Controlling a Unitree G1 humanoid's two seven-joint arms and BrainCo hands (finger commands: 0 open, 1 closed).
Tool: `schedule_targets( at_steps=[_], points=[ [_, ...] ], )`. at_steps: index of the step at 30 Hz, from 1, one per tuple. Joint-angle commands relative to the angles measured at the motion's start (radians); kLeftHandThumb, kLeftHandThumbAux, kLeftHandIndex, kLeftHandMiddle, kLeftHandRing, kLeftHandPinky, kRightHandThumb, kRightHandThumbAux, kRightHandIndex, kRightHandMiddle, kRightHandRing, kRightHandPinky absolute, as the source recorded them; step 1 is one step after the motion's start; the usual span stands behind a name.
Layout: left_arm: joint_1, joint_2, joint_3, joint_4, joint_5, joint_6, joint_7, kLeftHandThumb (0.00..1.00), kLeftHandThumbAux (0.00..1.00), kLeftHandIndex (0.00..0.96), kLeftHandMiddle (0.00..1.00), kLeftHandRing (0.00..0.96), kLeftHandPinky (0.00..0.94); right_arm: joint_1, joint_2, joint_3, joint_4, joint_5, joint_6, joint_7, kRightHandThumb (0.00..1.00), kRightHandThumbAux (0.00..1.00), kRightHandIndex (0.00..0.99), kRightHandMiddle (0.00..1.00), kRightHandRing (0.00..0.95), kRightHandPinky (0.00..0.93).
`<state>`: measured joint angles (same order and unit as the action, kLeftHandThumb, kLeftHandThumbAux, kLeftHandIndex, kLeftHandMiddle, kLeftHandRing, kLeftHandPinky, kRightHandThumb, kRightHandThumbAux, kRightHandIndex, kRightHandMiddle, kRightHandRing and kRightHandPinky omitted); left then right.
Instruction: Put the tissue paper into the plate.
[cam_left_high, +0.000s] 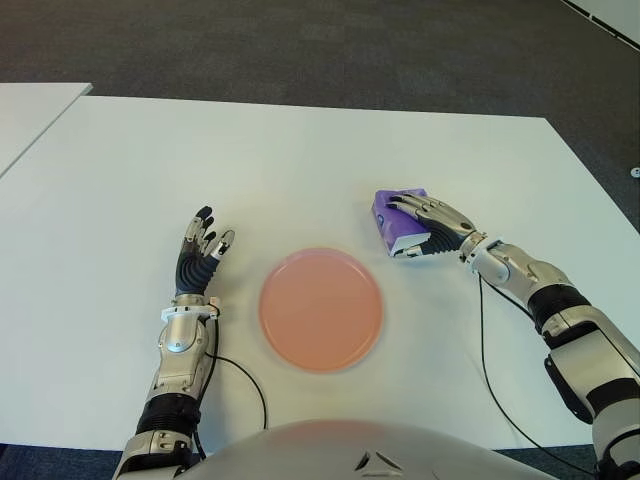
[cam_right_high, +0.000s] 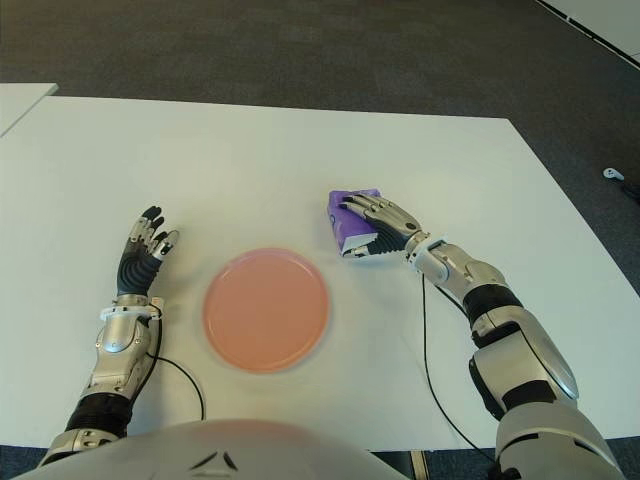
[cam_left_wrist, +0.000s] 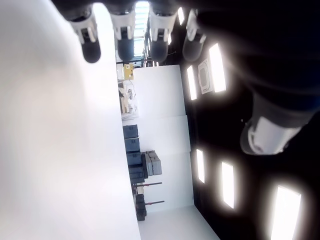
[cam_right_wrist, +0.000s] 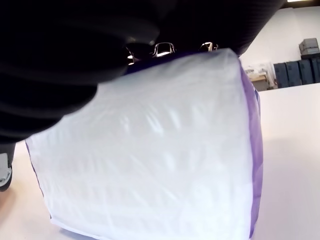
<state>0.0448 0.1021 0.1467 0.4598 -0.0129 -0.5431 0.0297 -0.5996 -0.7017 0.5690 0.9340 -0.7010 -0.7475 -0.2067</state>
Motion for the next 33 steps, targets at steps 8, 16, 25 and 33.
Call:
schedule_targets(
  at_steps=[8, 16, 25, 33],
  points=[
    [0.022, 0.004, 0.002, 0.060, -0.007, 0.025, -0.012, 0.000, 0.513, 0.000, 0.000, 0.000, 0.000, 0.039, 0.024, -0.002, -0.014, -0.011, 0.024, 0.060, 0.162, 0.416, 0.000, 0.000, 0.000, 0.000],
    [0.022, 0.003, 0.009, 0.059, -0.010, 0.024, -0.009, 0.000, 0.520, 0.000, 0.000, 0.000, 0.000, 0.022, -0.036, -0.103, -0.167, 0.044, 0.021, 0.112, 0.201, 0.419, 0.000, 0.000, 0.000, 0.000],
    [0.021, 0.003, 0.013, 0.056, -0.013, 0.027, -0.009, 0.000, 0.522, 0.000, 0.000, 0.000, 0.000, 0.049, -0.062, -0.210, -0.348, 0.018, 0.091, 0.066, 0.252, 0.382, 0.000, 0.000, 0.000, 0.000],
    [0.023, 0.003, 0.014, 0.053, -0.017, 0.029, -0.015, 0.000, 0.522, 0.000, 0.000, 0.000, 0.000, 0.033, -0.067, -0.255, -0.401, 0.019, 0.110, 0.089, 0.289, 0.323, 0.000, 0.000, 0.000, 0.000]
  ],
)
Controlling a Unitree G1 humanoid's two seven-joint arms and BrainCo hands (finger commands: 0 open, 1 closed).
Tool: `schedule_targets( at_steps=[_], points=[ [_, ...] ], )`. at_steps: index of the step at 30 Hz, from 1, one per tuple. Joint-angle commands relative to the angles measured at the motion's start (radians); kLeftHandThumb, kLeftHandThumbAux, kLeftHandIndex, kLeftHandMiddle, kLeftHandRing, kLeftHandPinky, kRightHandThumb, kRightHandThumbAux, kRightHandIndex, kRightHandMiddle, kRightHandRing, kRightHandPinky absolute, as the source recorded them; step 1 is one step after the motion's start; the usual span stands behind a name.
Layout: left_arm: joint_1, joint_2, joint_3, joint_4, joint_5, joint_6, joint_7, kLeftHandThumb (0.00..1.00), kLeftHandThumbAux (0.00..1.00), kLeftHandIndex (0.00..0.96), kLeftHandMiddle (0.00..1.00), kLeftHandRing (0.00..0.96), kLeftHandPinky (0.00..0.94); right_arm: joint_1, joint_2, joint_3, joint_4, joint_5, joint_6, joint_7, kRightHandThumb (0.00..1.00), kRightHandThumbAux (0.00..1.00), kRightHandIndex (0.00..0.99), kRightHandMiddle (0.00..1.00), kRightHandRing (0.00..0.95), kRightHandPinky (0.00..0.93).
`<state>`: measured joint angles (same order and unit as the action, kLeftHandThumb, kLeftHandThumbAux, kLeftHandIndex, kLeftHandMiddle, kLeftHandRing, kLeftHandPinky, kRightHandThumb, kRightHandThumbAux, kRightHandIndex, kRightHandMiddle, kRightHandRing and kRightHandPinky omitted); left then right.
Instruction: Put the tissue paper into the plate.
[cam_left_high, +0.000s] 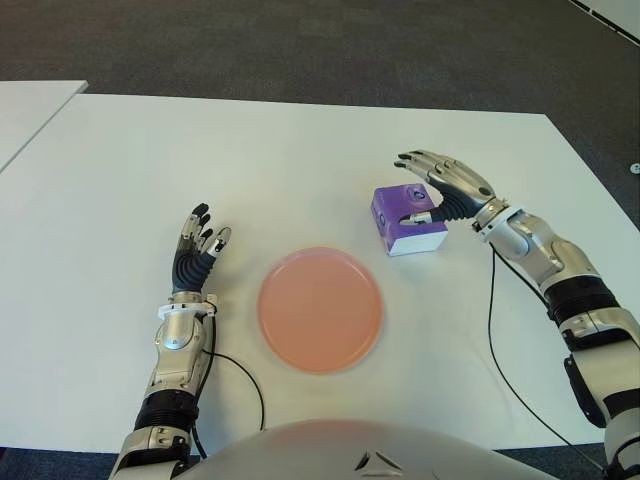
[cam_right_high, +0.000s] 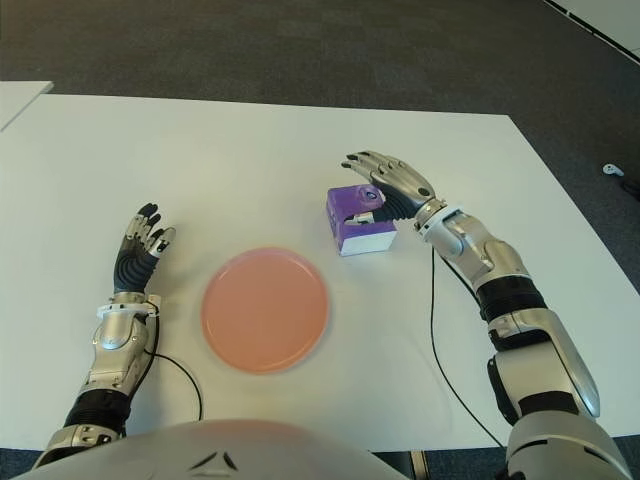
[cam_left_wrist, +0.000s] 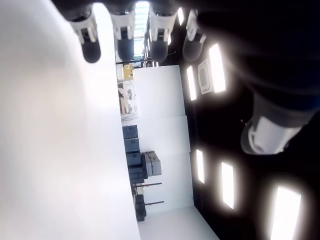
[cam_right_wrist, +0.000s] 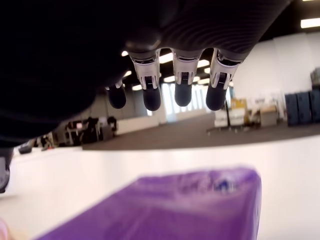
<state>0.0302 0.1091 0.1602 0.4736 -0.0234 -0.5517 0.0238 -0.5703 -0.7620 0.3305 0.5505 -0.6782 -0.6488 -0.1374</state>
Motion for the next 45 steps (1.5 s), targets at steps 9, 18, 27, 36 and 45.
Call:
schedule_targets(
  at_steps=[9, 18, 27, 36, 45],
  points=[
    [0.043, -0.002, -0.002, 0.029, -0.001, 0.039, -0.008, 0.000, 0.520, 0.000, 0.000, 0.000, 0.000, -0.042, -0.009, -0.041, 0.000, 0.004, -0.002, 0.057, 0.330, 0.248, 0.000, 0.000, 0.000, 0.000],
    [0.043, -0.001, -0.002, 0.034, 0.001, 0.037, -0.006, 0.000, 0.521, 0.000, 0.000, 0.000, 0.000, -0.070, 0.000, -0.034, 0.032, -0.001, -0.008, 0.084, 0.348, 0.215, 0.000, 0.000, 0.000, 0.000],
    [0.045, -0.004, -0.003, 0.030, 0.001, 0.034, -0.008, 0.000, 0.528, 0.000, 0.000, 0.000, 0.000, -0.107, 0.034, 0.008, 0.109, -0.037, -0.014, 0.076, 0.338, 0.180, 0.000, 0.000, 0.000, 0.000],
    [0.052, -0.005, -0.006, 0.017, -0.005, 0.045, -0.016, 0.000, 0.523, 0.000, 0.000, 0.000, 0.000, -0.154, 0.061, 0.108, 0.253, -0.147, -0.046, 0.008, 0.308, 0.157, 0.000, 0.000, 0.000, 0.000],
    [0.061, -0.007, -0.007, 0.003, -0.006, 0.050, -0.015, 0.000, 0.521, 0.000, 0.000, 0.000, 0.000, -0.191, 0.063, 0.183, 0.336, -0.204, -0.067, 0.004, 0.249, 0.186, 0.000, 0.000, 0.000, 0.000]
  ],
)
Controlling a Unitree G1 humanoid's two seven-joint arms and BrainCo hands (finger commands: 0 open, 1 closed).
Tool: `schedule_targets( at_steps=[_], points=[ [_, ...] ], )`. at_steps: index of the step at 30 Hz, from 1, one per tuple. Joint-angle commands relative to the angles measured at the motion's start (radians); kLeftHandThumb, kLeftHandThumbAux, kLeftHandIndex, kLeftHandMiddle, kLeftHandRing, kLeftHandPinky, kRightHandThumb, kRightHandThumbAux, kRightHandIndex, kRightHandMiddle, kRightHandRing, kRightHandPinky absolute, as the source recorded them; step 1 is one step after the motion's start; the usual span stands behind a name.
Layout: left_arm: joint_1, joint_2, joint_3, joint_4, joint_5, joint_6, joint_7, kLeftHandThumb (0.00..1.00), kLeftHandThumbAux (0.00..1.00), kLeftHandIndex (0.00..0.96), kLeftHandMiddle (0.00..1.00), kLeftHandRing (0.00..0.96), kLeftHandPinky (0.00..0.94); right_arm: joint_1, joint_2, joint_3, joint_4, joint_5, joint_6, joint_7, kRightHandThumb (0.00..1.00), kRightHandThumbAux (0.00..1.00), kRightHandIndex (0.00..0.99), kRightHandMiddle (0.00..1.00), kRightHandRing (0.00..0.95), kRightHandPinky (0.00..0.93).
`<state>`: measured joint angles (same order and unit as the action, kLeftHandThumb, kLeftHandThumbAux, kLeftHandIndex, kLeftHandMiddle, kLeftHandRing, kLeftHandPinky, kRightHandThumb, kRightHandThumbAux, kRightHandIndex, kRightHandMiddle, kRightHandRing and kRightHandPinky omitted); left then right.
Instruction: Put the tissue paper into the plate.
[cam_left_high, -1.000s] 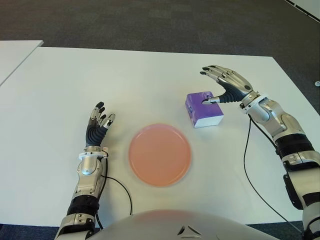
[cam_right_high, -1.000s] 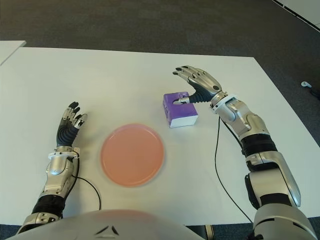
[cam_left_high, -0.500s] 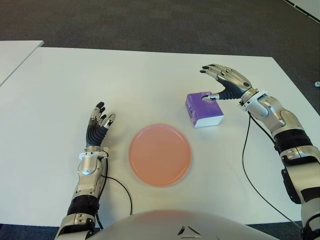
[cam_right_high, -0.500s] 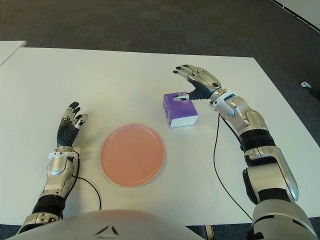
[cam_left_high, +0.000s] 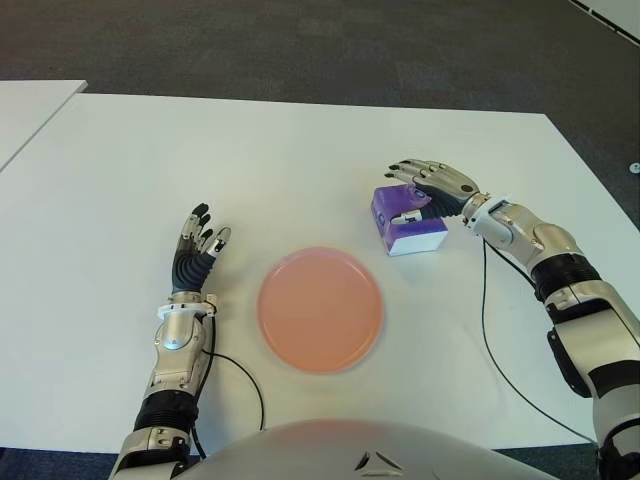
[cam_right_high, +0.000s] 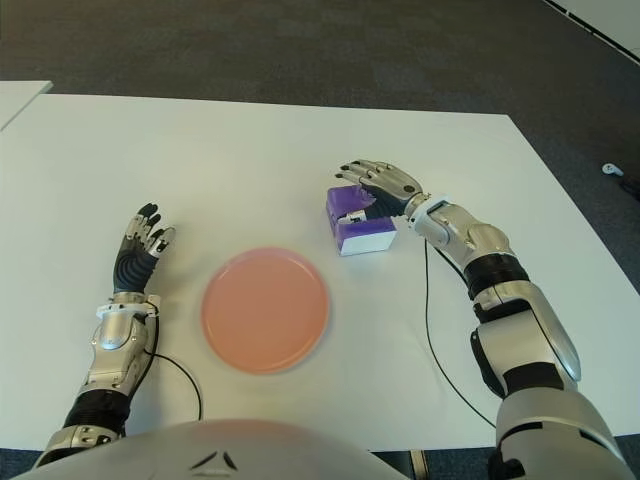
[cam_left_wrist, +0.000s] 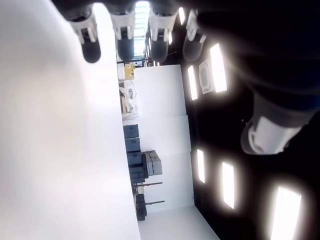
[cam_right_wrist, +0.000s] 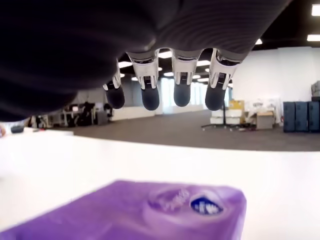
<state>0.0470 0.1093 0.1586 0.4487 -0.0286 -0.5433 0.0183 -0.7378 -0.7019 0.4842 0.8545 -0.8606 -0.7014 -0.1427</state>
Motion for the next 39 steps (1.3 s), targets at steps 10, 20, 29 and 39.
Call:
schedule_targets(
  at_steps=[10, 20, 29, 39],
  points=[
    [0.046, -0.009, -0.007, 0.025, -0.003, 0.047, -0.009, 0.000, 0.522, 0.000, 0.000, 0.000, 0.000, -0.041, 0.009, 0.082, 0.091, -0.045, -0.008, 0.019, 0.237, 0.217, 0.000, 0.000, 0.000, 0.000],
    [0.047, -0.009, -0.005, 0.025, -0.006, 0.047, -0.010, 0.000, 0.525, 0.000, 0.000, 0.000, 0.000, -0.036, 0.010, 0.113, 0.101, -0.060, -0.008, 0.002, 0.226, 0.258, 0.000, 0.000, 0.000, 0.000],
    [0.055, -0.009, -0.007, 0.009, -0.005, 0.056, -0.010, 0.000, 0.523, 0.000, 0.000, 0.000, 0.000, -0.019, -0.034, 0.112, 0.058, -0.052, -0.034, 0.008, 0.228, 0.268, 0.000, 0.000, 0.000, 0.000],
    [0.060, -0.012, -0.006, -0.003, -0.014, 0.064, -0.017, 0.000, 0.529, 0.000, 0.000, 0.000, 0.000, 0.032, -0.090, 0.057, -0.017, 0.025, -0.043, 0.087, 0.226, 0.256, 0.000, 0.000, 0.000, 0.000]
  ],
)
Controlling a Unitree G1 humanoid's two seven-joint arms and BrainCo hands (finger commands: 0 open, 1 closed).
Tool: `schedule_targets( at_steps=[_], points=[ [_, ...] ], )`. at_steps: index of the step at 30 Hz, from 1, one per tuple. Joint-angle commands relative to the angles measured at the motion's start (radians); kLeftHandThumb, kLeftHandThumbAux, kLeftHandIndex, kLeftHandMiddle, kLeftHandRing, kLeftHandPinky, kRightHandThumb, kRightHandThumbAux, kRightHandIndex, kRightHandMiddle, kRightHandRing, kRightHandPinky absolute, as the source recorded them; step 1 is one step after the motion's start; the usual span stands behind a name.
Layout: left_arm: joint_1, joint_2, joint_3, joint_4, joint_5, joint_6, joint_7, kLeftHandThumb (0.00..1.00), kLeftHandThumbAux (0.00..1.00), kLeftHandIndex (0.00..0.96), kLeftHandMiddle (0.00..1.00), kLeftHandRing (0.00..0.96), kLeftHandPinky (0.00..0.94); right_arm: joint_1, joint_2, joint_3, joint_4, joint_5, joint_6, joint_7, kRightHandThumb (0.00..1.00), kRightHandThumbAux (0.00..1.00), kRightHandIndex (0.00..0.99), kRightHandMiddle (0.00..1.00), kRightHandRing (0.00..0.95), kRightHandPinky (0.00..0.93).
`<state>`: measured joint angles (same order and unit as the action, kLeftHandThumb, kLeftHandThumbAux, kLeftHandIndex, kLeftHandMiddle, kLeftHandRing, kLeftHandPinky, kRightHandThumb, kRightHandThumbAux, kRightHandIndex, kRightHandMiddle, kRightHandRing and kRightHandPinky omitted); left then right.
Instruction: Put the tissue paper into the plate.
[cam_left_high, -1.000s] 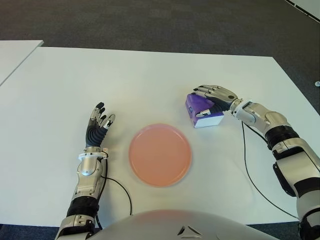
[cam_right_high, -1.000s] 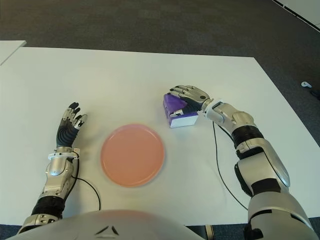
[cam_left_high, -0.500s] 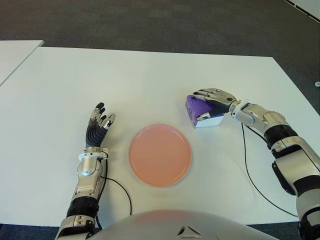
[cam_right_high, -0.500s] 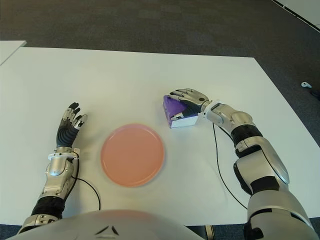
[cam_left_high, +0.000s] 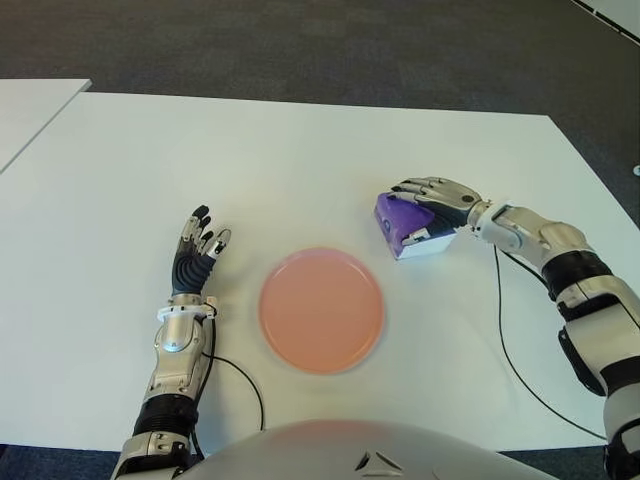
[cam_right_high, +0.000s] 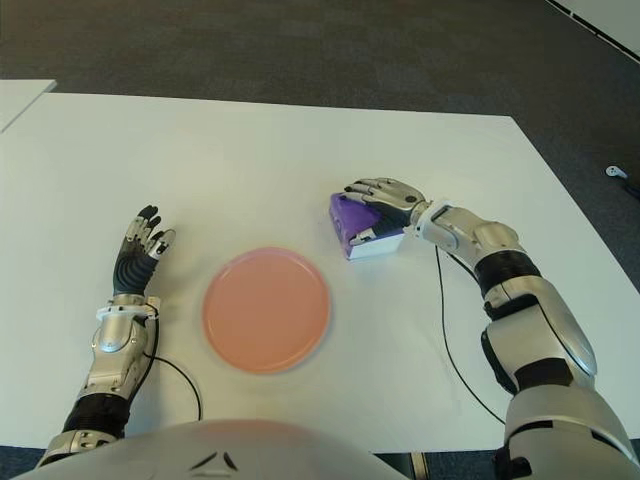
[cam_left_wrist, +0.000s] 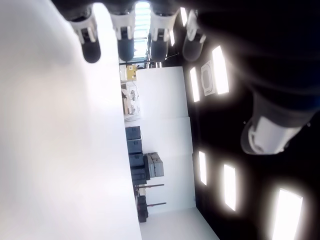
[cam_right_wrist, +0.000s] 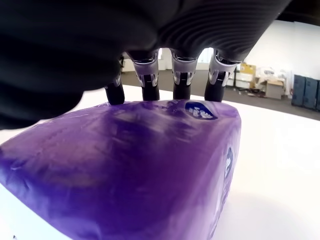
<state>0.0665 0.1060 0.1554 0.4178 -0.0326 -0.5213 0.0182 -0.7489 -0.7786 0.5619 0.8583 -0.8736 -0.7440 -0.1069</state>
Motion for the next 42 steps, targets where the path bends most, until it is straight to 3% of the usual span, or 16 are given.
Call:
schedule_targets(
  at_steps=[1, 14, 27, 42],
  points=[
    [0.040, -0.009, -0.003, 0.029, -0.011, 0.042, -0.018, 0.000, 0.529, 0.000, 0.000, 0.000, 0.000, 0.048, -0.015, -0.027, -0.027, 0.049, 0.002, 0.064, 0.224, 0.254, 0.000, 0.000, 0.000, 0.000],
    [0.032, -0.006, -0.001, 0.041, -0.018, 0.035, -0.028, 0.000, 0.533, 0.000, 0.000, 0.000, 0.000, 0.128, -0.063, -0.118, -0.138, 0.173, 0.010, 0.229, 0.217, 0.225, 0.000, 0.000, 0.000, 0.000],
    [0.024, -0.001, 0.000, 0.055, -0.028, 0.033, -0.040, 0.000, 0.536, 0.000, 0.000, 0.000, 0.000, 0.164, -0.091, -0.203, -0.209, 0.258, -0.007, 0.289, 0.228, 0.207, 0.000, 0.000, 0.000, 0.000],
    [0.026, -0.002, -0.001, 0.045, -0.027, 0.040, -0.034, 0.000, 0.535, 0.000, 0.000, 0.000, 0.000, 0.208, -0.081, -0.288, -0.271, 0.379, 0.049, 0.399, 0.286, 0.220, 0.000, 0.000, 0.000, 0.000]
  ],
)
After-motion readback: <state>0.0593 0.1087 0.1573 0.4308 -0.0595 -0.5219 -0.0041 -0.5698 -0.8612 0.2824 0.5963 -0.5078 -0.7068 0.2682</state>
